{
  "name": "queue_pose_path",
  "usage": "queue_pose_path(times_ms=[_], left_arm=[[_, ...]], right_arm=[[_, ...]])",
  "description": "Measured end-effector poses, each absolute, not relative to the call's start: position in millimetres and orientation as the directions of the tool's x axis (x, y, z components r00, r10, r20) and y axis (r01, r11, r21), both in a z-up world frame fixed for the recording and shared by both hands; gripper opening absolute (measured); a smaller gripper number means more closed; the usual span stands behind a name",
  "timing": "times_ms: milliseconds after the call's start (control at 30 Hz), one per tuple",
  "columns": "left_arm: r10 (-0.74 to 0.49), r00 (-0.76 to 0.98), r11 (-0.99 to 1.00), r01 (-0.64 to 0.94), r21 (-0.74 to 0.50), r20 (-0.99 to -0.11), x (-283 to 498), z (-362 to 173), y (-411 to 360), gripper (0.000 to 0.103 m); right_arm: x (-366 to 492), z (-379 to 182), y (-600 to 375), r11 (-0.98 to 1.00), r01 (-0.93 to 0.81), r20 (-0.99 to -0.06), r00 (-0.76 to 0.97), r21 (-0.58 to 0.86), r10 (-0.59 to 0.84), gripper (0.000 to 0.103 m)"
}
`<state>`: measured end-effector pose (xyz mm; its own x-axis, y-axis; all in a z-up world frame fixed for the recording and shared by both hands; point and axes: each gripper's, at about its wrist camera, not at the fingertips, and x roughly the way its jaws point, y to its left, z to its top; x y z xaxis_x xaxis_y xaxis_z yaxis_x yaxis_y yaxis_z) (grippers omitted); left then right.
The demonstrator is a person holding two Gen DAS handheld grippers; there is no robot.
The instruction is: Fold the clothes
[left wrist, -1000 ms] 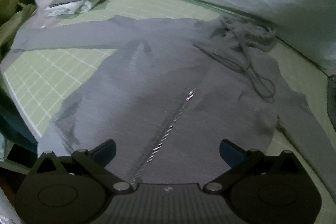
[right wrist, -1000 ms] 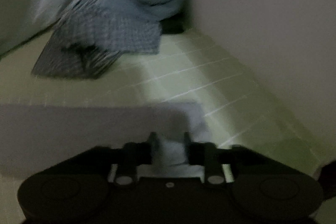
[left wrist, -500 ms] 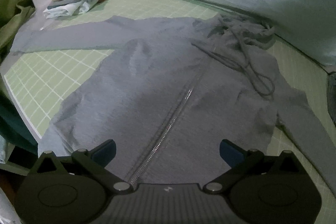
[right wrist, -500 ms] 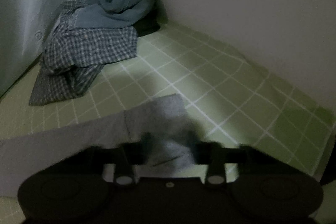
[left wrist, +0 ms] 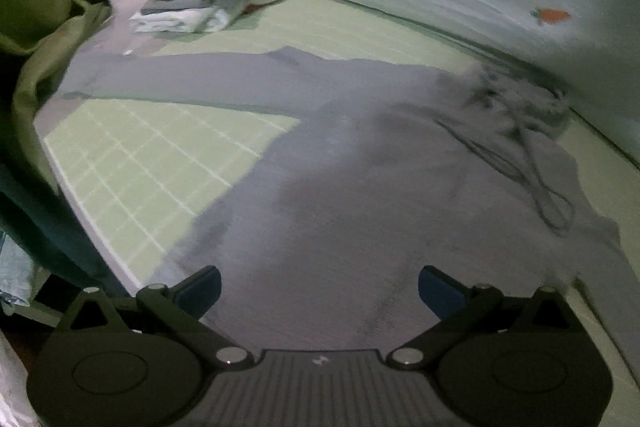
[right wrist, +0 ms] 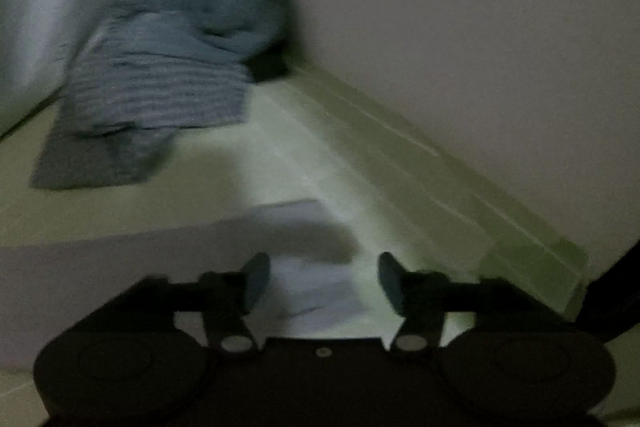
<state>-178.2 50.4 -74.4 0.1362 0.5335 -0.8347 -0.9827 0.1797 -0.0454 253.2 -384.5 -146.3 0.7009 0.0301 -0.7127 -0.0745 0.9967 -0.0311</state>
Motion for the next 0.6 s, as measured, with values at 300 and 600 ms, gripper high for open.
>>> queue_pose_path(times_ms=[300, 600], left_arm=[[0.520, 0.147, 0.163, -0.984, -0.071, -0.842, -265.9, -89.4, 161.1, 0.103], [0.525, 0.079, 0.104, -0.994, -0.027, -0.847, -373.9, -114.7, 302.2, 0.103]], right_arm=[[161.3, -116.2, -242.8, 0.971, -0.239, -0.626, 0.757, 0.001, 0.187, 0.103], [46.7, -110.3, -106.0, 0.972, -0.228, -0.632, 0.747, 0.051, 0.208, 0.103]])
